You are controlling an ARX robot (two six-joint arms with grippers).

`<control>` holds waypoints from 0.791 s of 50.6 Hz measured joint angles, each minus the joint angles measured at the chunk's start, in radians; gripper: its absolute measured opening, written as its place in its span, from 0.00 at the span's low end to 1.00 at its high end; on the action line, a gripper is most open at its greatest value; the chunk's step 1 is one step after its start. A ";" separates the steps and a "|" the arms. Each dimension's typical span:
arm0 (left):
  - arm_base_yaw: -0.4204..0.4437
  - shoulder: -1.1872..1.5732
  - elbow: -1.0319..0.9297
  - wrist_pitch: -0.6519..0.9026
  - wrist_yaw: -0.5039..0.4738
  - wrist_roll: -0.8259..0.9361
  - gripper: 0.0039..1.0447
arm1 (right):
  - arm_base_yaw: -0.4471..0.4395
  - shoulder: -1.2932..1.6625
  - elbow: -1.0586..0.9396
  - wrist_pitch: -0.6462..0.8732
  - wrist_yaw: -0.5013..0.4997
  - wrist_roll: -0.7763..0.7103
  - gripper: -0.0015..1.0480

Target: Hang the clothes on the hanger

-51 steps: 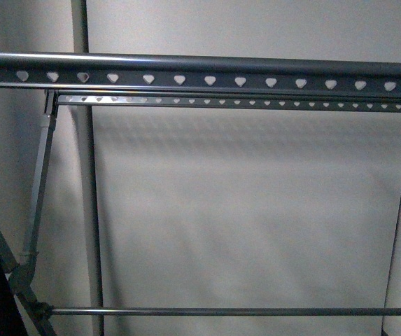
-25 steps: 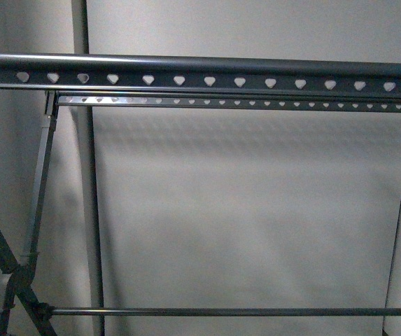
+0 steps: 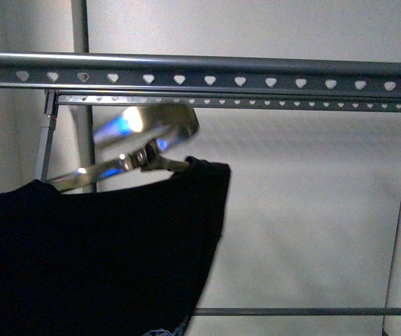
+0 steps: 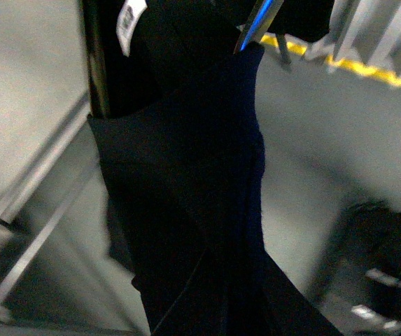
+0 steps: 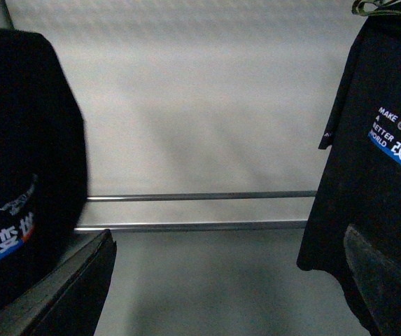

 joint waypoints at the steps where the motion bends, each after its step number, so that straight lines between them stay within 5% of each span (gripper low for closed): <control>1: -0.002 0.008 0.006 0.004 0.006 0.013 0.04 | 0.000 0.000 0.000 0.000 0.000 0.000 0.93; 11: -0.080 0.060 0.041 0.224 0.070 0.262 0.04 | 0.000 0.000 0.000 0.000 -0.001 0.000 0.93; 21: -0.188 0.102 0.085 0.373 0.047 0.323 0.04 | 0.000 0.000 0.000 0.000 0.000 0.000 0.93; 40: -0.190 0.105 0.085 0.387 0.039 0.323 0.04 | 0.000 0.000 0.000 0.000 -0.001 0.000 0.93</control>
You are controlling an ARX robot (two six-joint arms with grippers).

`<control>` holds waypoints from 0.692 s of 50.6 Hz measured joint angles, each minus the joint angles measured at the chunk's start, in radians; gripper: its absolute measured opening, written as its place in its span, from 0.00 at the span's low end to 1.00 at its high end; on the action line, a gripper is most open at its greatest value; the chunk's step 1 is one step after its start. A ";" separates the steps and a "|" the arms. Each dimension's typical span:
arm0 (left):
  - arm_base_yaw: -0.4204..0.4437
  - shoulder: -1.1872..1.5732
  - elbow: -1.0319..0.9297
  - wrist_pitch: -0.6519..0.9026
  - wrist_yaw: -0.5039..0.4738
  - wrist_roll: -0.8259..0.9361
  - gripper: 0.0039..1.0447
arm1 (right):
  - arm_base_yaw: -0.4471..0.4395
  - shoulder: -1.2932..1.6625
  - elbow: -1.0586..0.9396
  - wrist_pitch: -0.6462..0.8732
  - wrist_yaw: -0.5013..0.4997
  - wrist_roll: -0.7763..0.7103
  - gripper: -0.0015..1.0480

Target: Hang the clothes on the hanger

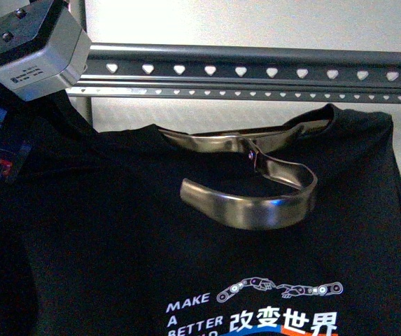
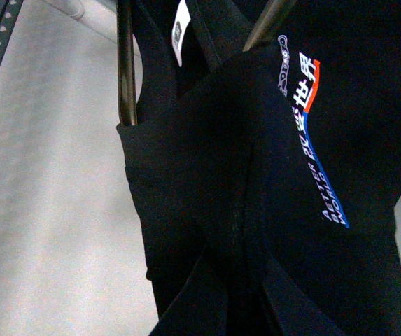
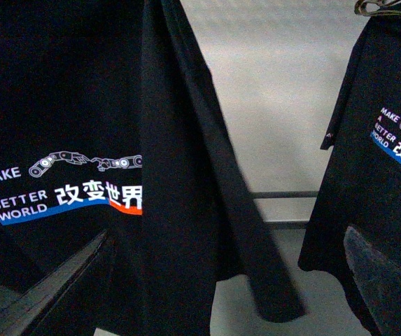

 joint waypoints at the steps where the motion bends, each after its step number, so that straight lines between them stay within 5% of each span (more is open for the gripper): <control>1: 0.000 0.000 0.000 0.000 0.000 0.000 0.04 | 0.000 0.000 0.000 0.000 0.000 0.000 0.93; 7: 0.000 0.000 0.000 0.000 -0.001 0.000 0.04 | 0.000 0.000 0.000 0.000 -0.001 0.002 0.93; 11: 0.000 0.000 0.000 0.000 -0.003 0.000 0.04 | -0.077 0.074 0.042 -0.071 -0.222 0.117 0.93; 14: 0.002 0.001 0.000 0.000 -0.012 0.000 0.04 | -0.222 0.288 0.129 -0.006 -0.489 0.238 0.93; 18: 0.001 0.001 0.000 0.000 -0.011 0.000 0.04 | -0.293 0.468 0.228 0.109 -0.595 0.237 0.93; 25: 0.006 0.003 0.000 0.000 -0.015 0.000 0.04 | -0.257 0.826 0.493 0.272 -0.674 -0.063 0.93; 32: 0.005 0.003 0.000 0.000 -0.014 0.000 0.04 | -0.190 0.968 0.616 0.227 -0.705 -0.383 0.93; 35: 0.004 0.003 0.000 0.000 -0.014 0.000 0.04 | -0.151 1.019 0.681 0.110 -0.720 -0.659 0.93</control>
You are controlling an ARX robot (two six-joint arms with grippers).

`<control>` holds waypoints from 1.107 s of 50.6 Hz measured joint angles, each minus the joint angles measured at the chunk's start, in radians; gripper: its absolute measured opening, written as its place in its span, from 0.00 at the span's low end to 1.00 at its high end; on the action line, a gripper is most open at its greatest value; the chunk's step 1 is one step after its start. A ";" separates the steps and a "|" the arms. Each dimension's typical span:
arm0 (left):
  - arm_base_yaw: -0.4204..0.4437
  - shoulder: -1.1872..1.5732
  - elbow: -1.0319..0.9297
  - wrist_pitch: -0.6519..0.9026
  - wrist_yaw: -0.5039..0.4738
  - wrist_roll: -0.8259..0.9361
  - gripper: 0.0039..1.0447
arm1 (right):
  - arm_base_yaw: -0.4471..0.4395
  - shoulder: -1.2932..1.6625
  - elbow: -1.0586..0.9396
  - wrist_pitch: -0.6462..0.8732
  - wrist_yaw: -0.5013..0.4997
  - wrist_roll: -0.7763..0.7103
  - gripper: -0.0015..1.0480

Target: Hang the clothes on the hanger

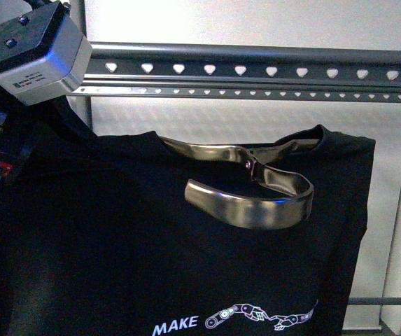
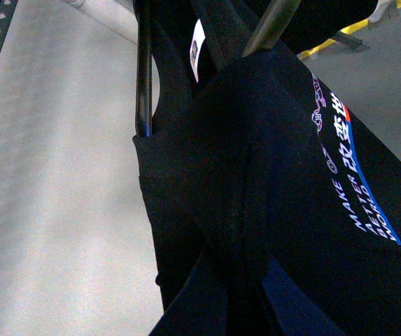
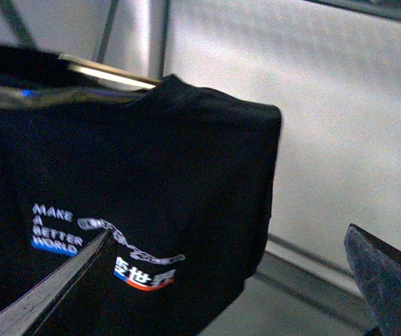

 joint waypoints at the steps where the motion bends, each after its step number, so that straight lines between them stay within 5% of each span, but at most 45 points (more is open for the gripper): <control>1: -0.001 0.000 0.000 0.000 0.000 0.000 0.04 | 0.017 0.023 0.030 -0.057 0.003 -0.110 0.93; 6: -0.001 0.000 0.000 0.000 0.006 0.000 0.04 | 0.082 0.114 0.137 -0.171 0.066 -0.563 0.93; 9: 0.000 0.000 0.000 0.000 0.005 0.000 0.04 | 0.120 0.159 0.199 -0.183 0.083 -0.666 0.93; 24: -0.001 0.000 0.000 0.000 0.005 0.000 0.04 | 0.250 0.364 0.410 -0.234 0.213 -0.735 0.93; 44: -0.001 0.000 0.000 0.000 0.001 0.001 0.04 | 0.283 0.521 0.494 -0.189 0.283 -0.640 0.23; 49: -0.001 0.000 0.000 0.000 0.005 -0.001 0.04 | 0.268 0.510 0.481 -0.192 0.269 -0.656 0.12; 56: -0.001 0.000 0.001 0.006 0.015 -0.001 0.23 | 0.256 0.497 0.448 -0.205 0.245 -0.673 0.06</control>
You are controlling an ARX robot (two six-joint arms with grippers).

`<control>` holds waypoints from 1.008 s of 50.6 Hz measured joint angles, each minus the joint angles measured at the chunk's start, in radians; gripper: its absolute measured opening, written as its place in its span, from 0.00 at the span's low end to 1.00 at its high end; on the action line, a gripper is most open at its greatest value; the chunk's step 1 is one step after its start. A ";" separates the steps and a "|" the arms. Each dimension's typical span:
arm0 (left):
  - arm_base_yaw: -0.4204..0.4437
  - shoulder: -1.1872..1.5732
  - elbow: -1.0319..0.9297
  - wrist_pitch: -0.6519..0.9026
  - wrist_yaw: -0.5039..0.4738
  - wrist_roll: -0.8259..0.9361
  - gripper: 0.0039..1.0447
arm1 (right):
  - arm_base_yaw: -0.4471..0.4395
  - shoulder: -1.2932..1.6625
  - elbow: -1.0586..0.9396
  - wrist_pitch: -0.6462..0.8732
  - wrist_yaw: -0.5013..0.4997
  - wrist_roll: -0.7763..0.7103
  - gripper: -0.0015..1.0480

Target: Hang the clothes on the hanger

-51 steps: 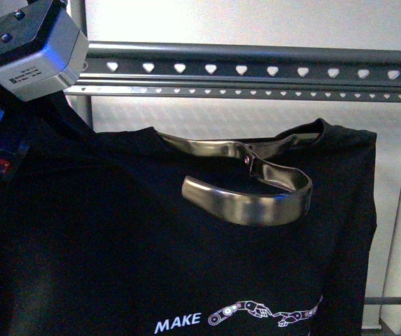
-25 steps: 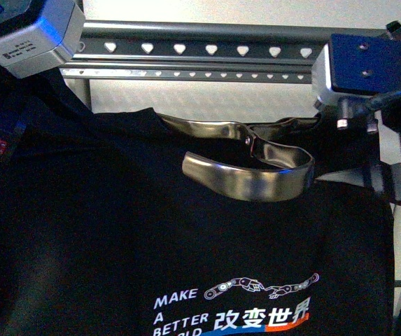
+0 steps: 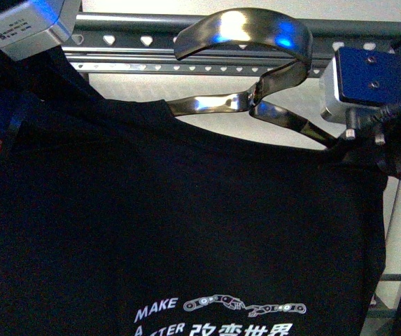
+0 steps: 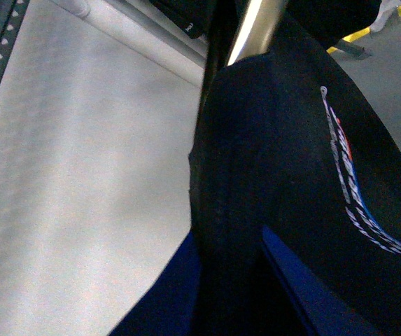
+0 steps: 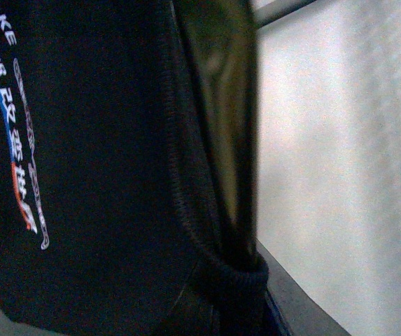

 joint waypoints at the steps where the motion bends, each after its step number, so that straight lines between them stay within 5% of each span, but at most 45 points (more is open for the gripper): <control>1: 0.000 -0.001 0.000 0.000 0.002 0.000 0.26 | -0.003 -0.001 -0.006 -0.005 -0.001 -0.003 0.06; 19: 0.000 -0.004 0.000 0.003 0.006 -0.002 0.76 | -0.012 0.037 -0.094 -0.021 0.088 0.014 0.04; 27: 0.017 -0.013 -0.167 0.607 -0.117 -0.674 0.96 | -0.009 0.061 -0.118 0.008 0.074 0.079 0.04; 31: 0.059 -0.003 -0.163 0.863 -0.243 -1.251 0.94 | -0.006 0.052 -0.129 0.010 0.039 0.160 0.04; 34: 0.089 -0.013 -0.133 0.874 -0.331 -1.658 0.94 | -0.007 0.033 -0.138 0.003 0.005 0.256 0.04; 38: 0.111 -0.034 -0.138 0.897 -0.380 -1.980 0.94 | -0.008 -0.026 -0.163 -0.020 -0.058 0.415 0.04; 40: 0.106 -0.041 -0.144 0.909 -0.418 -2.019 0.94 | -0.008 -0.047 -0.173 -0.020 -0.077 0.465 0.04; 46: 0.045 -0.187 -0.245 0.630 -0.771 -1.793 0.73 | -0.003 -0.104 -0.201 -0.013 -0.135 0.676 0.04; 51: 0.033 -0.292 -0.397 0.670 -0.816 -1.611 0.57 | -0.001 -0.136 -0.206 -0.007 -0.165 0.846 0.04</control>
